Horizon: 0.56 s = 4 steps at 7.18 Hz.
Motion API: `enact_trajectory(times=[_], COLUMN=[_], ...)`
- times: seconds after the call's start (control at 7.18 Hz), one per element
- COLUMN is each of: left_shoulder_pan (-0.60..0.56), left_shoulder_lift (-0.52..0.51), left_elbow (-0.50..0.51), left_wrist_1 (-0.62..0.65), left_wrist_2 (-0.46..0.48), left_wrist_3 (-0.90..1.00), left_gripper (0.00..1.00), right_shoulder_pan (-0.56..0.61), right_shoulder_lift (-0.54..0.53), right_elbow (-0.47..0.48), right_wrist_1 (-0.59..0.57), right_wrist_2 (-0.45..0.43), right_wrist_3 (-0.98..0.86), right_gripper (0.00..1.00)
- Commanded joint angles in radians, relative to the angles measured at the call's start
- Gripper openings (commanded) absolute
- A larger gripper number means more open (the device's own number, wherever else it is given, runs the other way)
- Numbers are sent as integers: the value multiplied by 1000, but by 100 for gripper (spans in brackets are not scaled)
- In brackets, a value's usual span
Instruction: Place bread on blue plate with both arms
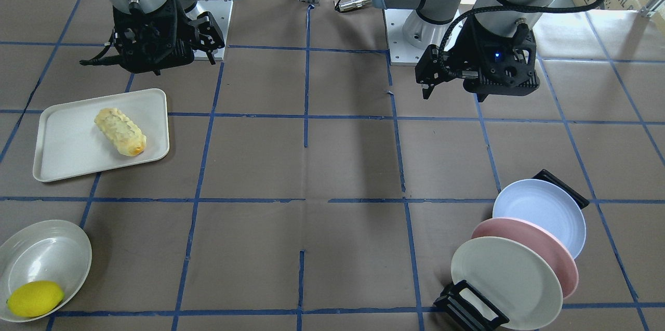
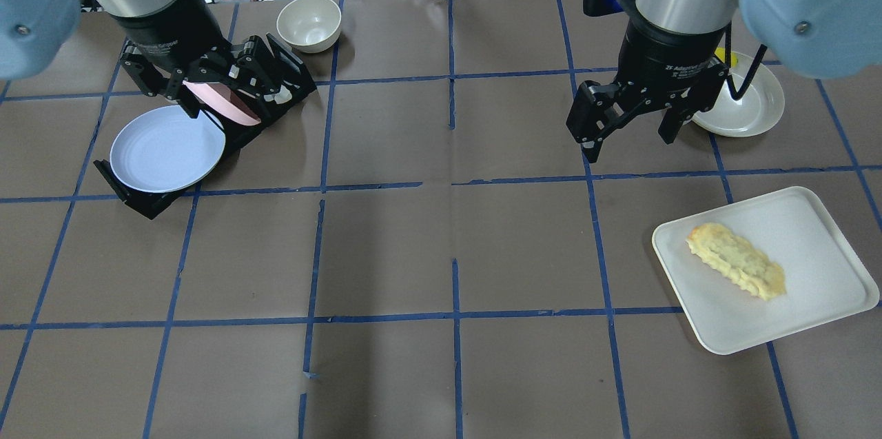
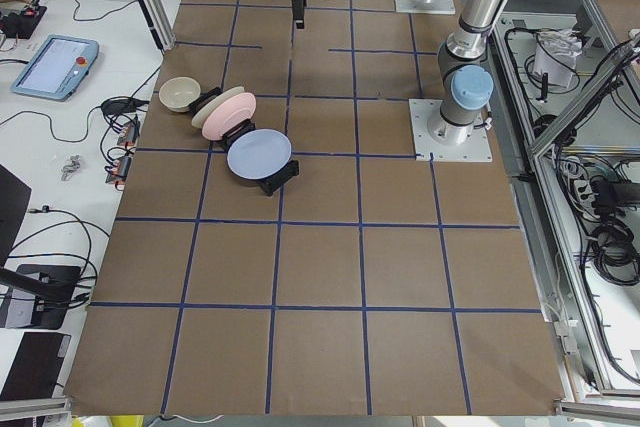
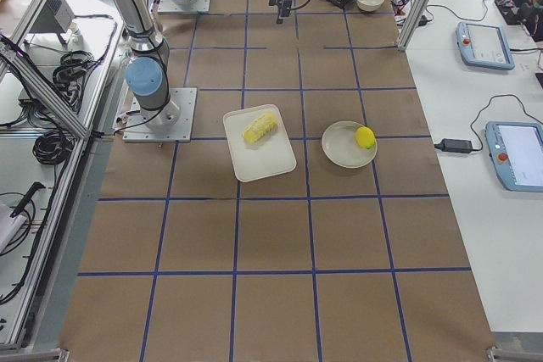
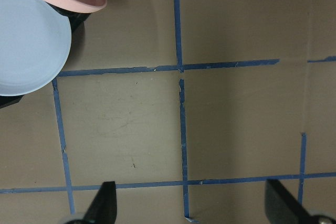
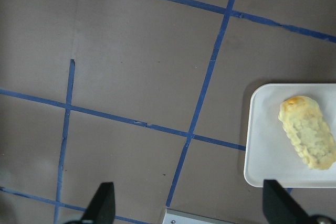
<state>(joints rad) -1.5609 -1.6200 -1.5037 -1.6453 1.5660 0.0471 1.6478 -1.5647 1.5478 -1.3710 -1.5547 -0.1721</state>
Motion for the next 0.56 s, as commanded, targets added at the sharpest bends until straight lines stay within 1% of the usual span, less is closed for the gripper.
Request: enact_trajectory(times=[0.0, 0.14, 0.28, 0.42], left_shoulder_pan=[1, 19, 88, 207], left_shoulder_lift=[9, 8, -9, -35], left_elbow=[2, -3, -3, 3], left_wrist_1=[-1, 7, 13, 13], left_wrist_2=[-3, 9, 6, -4], left_wrist_3=[-1, 14, 49, 169], left_gripper=[100, 100, 100, 100], right_shoulder_pan=[0, 0, 1, -2], right_shoulder_lift=[-5, -8, -33, -44], right_elbow=[12, 18, 41, 72], right_wrist_1=[3, 3, 3, -17], right_wrist_2=[-1, -1, -1, 2], right_wrist_3=[29, 29, 31, 29], right_gripper=[100, 100, 100, 100])
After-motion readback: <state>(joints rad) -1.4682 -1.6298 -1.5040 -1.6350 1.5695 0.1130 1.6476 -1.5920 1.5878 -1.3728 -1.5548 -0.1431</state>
